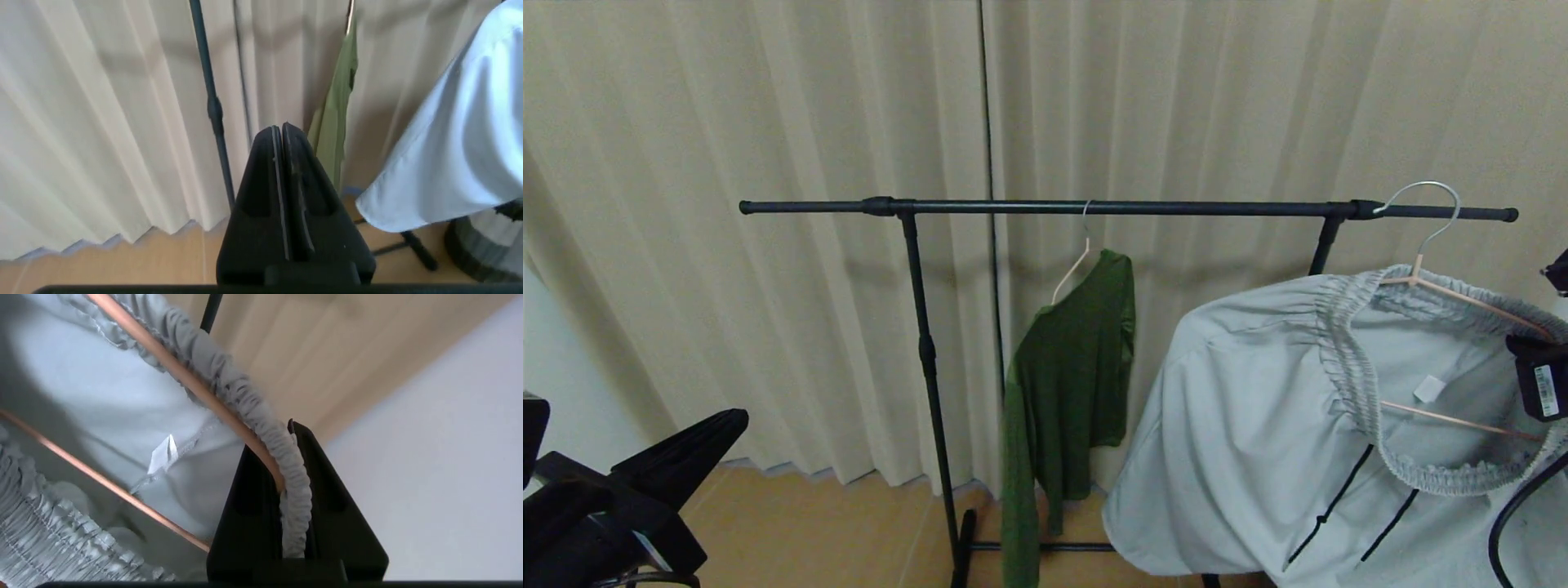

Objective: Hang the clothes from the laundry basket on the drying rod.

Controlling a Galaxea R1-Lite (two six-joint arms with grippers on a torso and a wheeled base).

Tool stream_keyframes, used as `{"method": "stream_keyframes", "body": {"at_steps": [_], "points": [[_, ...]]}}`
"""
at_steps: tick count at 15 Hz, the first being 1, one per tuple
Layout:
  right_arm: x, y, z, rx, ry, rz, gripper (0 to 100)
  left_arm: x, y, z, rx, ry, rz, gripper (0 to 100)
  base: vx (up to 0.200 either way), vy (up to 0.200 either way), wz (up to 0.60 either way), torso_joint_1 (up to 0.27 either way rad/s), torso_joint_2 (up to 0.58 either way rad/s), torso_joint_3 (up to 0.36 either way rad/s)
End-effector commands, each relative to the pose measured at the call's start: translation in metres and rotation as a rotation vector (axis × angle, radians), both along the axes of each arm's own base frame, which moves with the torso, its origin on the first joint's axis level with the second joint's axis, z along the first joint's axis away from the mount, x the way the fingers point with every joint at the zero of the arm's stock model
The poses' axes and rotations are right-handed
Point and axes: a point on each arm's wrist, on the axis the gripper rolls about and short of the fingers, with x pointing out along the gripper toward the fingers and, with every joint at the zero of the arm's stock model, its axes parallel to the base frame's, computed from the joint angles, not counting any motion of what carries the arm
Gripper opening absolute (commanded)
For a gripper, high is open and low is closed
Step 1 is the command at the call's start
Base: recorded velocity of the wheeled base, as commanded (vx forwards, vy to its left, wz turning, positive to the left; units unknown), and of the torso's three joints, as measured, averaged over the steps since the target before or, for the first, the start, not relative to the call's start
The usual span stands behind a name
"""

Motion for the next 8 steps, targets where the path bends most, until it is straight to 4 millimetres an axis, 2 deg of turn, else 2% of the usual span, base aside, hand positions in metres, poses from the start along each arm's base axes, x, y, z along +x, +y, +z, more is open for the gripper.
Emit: {"method": "stream_keyframes", "body": {"at_steps": [1,8], "points": [[0.009,-0.002,-0.005,0.012,0.020,-0.007,0,0.000,0.000,0.001,-0.002,-0.005,0.000,0,0.200,0.000,0.00,-0.002,-0.01,0.012],[0.020,-0.003,-0.007,0.017,0.039,-0.008,0,-0.001,0.000,0.002,-0.002,-0.015,0.000,0,0.200,0.000,0.00,0.006,0.00,0.002]]}}
